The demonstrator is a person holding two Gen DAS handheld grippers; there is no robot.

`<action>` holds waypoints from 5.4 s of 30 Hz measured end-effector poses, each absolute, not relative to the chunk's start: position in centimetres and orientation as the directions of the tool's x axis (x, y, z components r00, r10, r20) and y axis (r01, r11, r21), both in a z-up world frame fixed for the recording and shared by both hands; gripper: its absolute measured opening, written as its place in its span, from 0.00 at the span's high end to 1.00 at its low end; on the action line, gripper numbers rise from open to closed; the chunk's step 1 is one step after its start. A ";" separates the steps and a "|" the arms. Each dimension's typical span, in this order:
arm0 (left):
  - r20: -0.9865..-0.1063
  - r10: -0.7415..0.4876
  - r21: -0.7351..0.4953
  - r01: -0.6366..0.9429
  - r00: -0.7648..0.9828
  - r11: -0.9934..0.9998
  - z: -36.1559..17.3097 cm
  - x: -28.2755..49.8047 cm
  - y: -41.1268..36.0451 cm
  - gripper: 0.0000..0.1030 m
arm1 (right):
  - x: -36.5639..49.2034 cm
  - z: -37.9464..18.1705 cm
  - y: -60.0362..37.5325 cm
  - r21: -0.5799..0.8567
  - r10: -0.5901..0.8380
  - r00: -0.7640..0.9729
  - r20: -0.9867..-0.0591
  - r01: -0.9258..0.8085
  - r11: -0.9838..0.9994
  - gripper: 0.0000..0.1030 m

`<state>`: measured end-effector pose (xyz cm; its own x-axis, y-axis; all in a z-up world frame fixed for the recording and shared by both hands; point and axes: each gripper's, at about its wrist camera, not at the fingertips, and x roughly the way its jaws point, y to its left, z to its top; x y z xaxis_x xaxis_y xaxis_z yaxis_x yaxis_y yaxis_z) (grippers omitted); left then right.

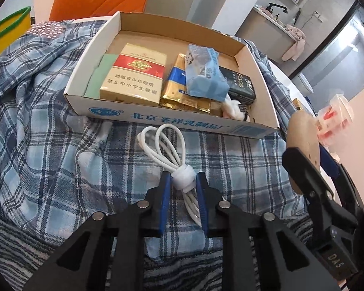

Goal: Organize soft objects
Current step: 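Grasp the white coiled cable with the left tool while the right tool lifts the beige pad, then lift the white cable and beige pad up over the cardboard box with both tools, then lower both items into the box and open both tools to release them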

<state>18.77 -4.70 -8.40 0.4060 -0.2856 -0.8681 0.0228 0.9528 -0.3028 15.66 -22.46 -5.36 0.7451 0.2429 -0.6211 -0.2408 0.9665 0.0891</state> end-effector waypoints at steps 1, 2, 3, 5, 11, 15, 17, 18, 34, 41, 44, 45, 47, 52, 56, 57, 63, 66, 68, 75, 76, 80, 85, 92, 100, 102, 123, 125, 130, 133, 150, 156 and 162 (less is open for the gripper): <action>-0.868 -0.287 -0.303 0.026 0.404 0.953 -8.3 18.7 -4.7 0.82 | 15.7 -5.4 -22.4 0.090 0.243 0.746 -0.620 -0.240 0.967 0.20; -0.867 -0.285 -0.298 0.033 0.408 0.954 -8.1 18.5 -4.7 0.82 | 15.6 -5.4 -22.4 0.091 0.244 0.746 -0.619 -0.241 0.966 0.20; -0.868 -0.270 -0.277 0.046 0.418 0.960 -7.8 18.3 -4.8 0.82 | 15.6 -5.3 -22.4 0.092 0.245 0.746 -0.619 -0.240 0.966 0.20; -0.867 -0.233 -0.221 0.078 0.441 0.972 -6.9 17.6 -5.2 0.82 | 15.7 -5.4 -22.5 0.094 0.247 0.745 -0.620 -0.241 0.966 0.20; -0.890 -0.136 -0.060 0.183 0.436 0.981 -4.7 17.3 -5.9 0.82 | 15.8 -5.4 -22.4 0.096 0.248 0.740 -0.625 -0.242 0.966 0.20; -0.913 -0.068 0.011 0.192 0.403 0.981 -5.3 18.0 -6.1 0.82 | 15.8 -5.4 -22.4 0.096 0.248 0.741 -0.624 -0.242 0.966 0.20; -0.922 -0.048 0.033 0.200 0.384 0.979 -5.9 18.3 -6.5 0.82 | 15.8 -5.4 -22.4 0.097 0.249 0.739 -0.626 -0.243 0.965 0.20; -0.927 -0.044 0.034 0.201 0.373 0.979 -6.3 18.4 -6.5 0.82 | 15.8 -5.4 -22.4 0.096 0.249 0.739 -0.626 -0.243 0.965 0.20; -0.930 -0.043 0.014 0.154 0.364 0.988 -8.0 19.9 -7.2 0.79 | 15.8 -5.4 -22.6 0.106 0.257 0.736 -0.626 -0.246 0.963 0.20; -0.921 -0.051 0.006 0.143 0.386 0.990 -8.6 20.0 -7.3 0.77 | 15.8 -5.4 -22.6 0.107 0.258 0.732 -0.631 -0.248 0.963 0.19; -0.906 -0.035 0.044 0.177 0.421 0.983 -8.7 19.4 -7.7 0.79 | 15.9 -5.4 -22.6 0.108 0.259 0.728 -0.634 -0.249 0.963 0.19; -0.899 -0.040 0.043 0.180 0.436 0.983 -8.6 19.1 -7.7 0.79 | 15.9 -5.4 -22.6 0.109 0.260 0.728 -0.634 -0.249 0.962 0.19; -0.874 -0.068 0.027 0.189 0.481 0.982 -8.3 18.5 -7.5 0.80 | 15.9 -5.4 -22.7 0.111 0.261 0.730 -0.632 -0.249 0.962 0.19; -0.776 -0.146 -0.002 0.229 0.614 0.973 -7.0 16.2 -7.2 0.80 | 15.8 -5.3 -22.7 0.115 0.266 0.733 -0.627 -0.250 0.961 0.19; -0.691 -0.182 -0.019 0.234 0.700 0.972 -5.2 14.8 -6.8 0.80 | 15.7 -5.1 -22.8 0.116 0.267 0.739 -0.618 -0.251 0.961 0.19; -0.674 -0.190 -0.024 0.237 0.713 0.971 -4.9 14.5 -6.7 0.80 | 15.5 -5.0 -22.8 0.116 0.268 0.744 -0.613 -0.250 0.961 0.19; -0.555 -0.210 -0.025 0.237 0.805 0.971 -3.0 12.4 -5.9 0.80 | 14.5 -4.0 -23.1 0.121 0.284 0.787 -0.547 -0.261 0.958 0.19; -0.484 -0.225 -0.011 0.251 0.846 0.968 -2.3 11.1 -6.0 0.80 | 14.1 -3.7 -23.1 0.125 0.301 0.799 -0.520 -0.277 0.953 0.19; -0.442 -0.235 -0.002 0.261 0.866 0.965 -2.0 10.2 -6.0 0.80 | 13.8 -3.4 -23.1 0.126 0.304 0.809 -0.503 -0.280 0.952 0.19; -0.346 -0.210 0.006 0.227 0.914 0.974 -0.9 8.6 -5.4 0.80 | 12.3 -2.3 -23.0 0.102 0.314 0.854 -0.415 -0.299 0.949 0.19; -0.342 -0.203 0.003 0.217 0.918 0.976 -0.9 8.5 -5.1 0.80 | 12.1 -2.2 -22.9 0.096 0.320 0.856 -0.407 -0.308 0.946 0.19; -0.290 -0.182 0.001 0.191 0.939 0.982 -0.1 7.7 -4.8 0.80 | 10.8 -1.6 -22.3 0.060 0.329 0.875 -0.355 -0.330 0.942 0.19; -0.150 -0.154 0.041 0.162 0.977 0.986 1.6 6.4 -4.6 0.80 | 8.6 0.7 -22.7 0.037 0.271 0.941 -0.201 -0.269 0.962 0.19; 0.024 -0.159 0.010 0.159 0.987 0.987 3.0 7.8 -3.4 0.80 | 7.8 3.9 -21.5 -0.021 0.198 0.980 0.003 -0.198 0.980 0.19; 0.037 -0.091 0.039 0.090 0.995 0.995 2.2 11.5 -3.1 0.80 | 10.7 2.2 -18.3 -0.077 0.153 0.988 0.033 -0.151 0.986 0.18; 0.017 -0.074 0.048 0.073 0.997 0.996 1.5 12.6 -3.0 0.80 | 11.5 1.4 -17.8 -0.086 0.149 0.989 0.022 -0.146 0.985 0.18; -0.303 -0.131 0.011 0.141 0.944 0.990 -1.7 18.8 -3.8 0.80 | 22.2 -3.5 -18.4 -0.023 0.149 0.882 -0.448 -0.178 0.984 0.18; -0.333 -0.134 0.003 0.143 0.933 0.990 -2.0 19.2 -3.8 0.80 | 23.1 -3.8 -18.5 -0.016 0.149 0.865 -0.480 -0.178 0.984 0.18; -0.331 -0.128 -0.003 0.135 0.935 0.991 -2.0 18.8 -3.9 0.80 | 24.2 -4.7 -18.9 0.007 0.159 0.835 -0.527 -0.183 0.983 0.18; -0.324 -0.127 0.008 0.137 0.937 0.991 -2.0 18.6 -4.1 0.80 | 24.5 -4.9 -19.0 0.011 0.165 0.830 -0.532 -0.188 0.982 0.17; -0.459 -0.131 -0.022 0.136 0.879 0.991 -3.3 21.3 -3.8 0.80 | 21.1 -2.9 -21.2 0.049 0.085 0.917 -0.389 -0.071 0.996 0.16; -0.523 -0.142 -0.084 0.115 0.840 0.990 -4.3 22.6 -2.7 0.80 | 20.4 -2.5 -21.2 0.051 0.096 0.926 -0.366 -0.083 0.995 0.16; -0.478 -0.119 -0.042 0.113 0.871 0.993 -3.6 21.3 -3.4 0.16 | 20.2 -2.4 -21.3 0.058 0.097 0.929 -0.358 -0.082 0.995 0.16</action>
